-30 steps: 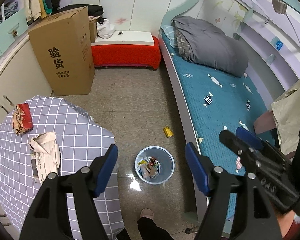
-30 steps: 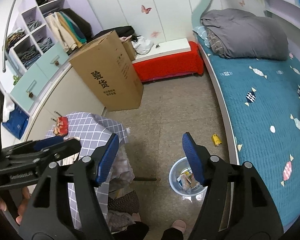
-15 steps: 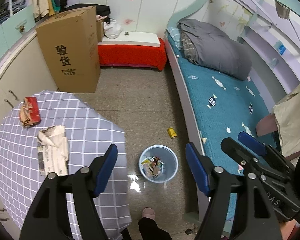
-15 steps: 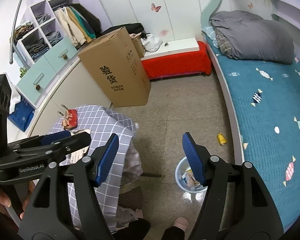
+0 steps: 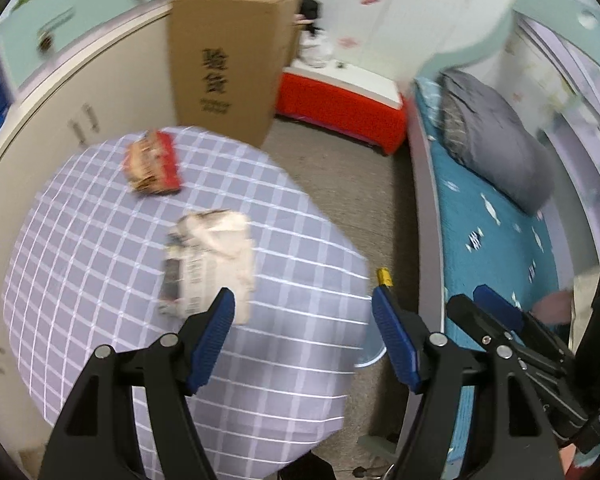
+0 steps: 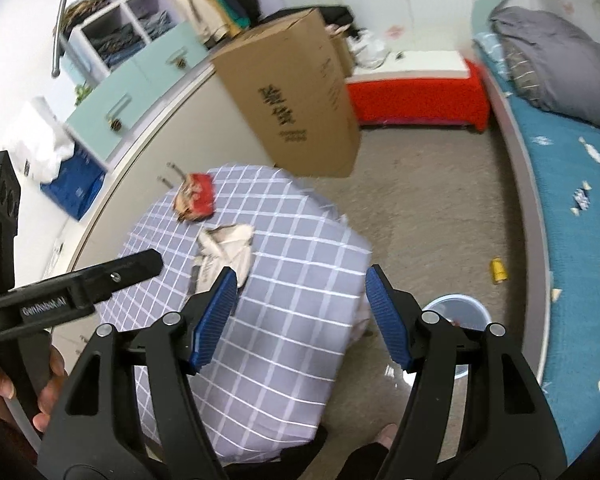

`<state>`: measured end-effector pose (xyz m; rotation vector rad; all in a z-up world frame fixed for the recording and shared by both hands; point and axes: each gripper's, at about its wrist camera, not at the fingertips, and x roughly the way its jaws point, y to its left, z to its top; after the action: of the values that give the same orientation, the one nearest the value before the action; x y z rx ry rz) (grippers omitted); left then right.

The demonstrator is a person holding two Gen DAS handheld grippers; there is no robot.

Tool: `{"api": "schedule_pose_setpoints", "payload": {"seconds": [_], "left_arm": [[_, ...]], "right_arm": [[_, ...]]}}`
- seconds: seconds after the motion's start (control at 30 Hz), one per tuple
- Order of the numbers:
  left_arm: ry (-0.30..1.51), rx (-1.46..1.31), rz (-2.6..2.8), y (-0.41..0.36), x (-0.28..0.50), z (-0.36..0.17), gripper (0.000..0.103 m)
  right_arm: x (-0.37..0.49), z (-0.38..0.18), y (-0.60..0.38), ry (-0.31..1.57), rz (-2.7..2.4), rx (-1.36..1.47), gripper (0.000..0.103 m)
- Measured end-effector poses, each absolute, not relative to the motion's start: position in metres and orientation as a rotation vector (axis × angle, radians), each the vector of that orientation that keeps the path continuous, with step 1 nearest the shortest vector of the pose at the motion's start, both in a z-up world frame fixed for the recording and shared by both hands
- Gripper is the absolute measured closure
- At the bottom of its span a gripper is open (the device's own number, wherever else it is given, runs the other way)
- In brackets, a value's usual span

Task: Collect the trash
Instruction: 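Move both grippers back to the table, then grasp the folded newspaper with the right gripper while the left reaches the red snack bag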

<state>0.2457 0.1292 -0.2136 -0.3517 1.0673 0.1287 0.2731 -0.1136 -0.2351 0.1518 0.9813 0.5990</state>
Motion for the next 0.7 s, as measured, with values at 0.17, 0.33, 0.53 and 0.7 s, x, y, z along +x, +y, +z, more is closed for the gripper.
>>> {"api": "schedule_pose_setpoints", "payload": {"seconds": [0.17,0.33,0.53,0.7], "left_arm": [[1.080,-0.422,0.205,0.189,0.236,-0.225,0.033],[1.094,-0.467,0.260,0.243,0.234,-0.237,0.033],[1.141,-0.487,0.286,0.291,0.243,-0.262,0.033],[1.189,-0.475,0.278,0.312,0.253,-0.281,0.033]], "right_arm": [[0.277,-0.254,-0.066,1.045,0.647,0.138,0.036],[0.286,-0.277,-0.026,1.116,0.659,0.136,0.034],[0.296,-0.313,0.023,1.209,0.658,0.120,0.032],[0.303,-0.346,0.054,1.289,0.624,0.108,0.032]]}}
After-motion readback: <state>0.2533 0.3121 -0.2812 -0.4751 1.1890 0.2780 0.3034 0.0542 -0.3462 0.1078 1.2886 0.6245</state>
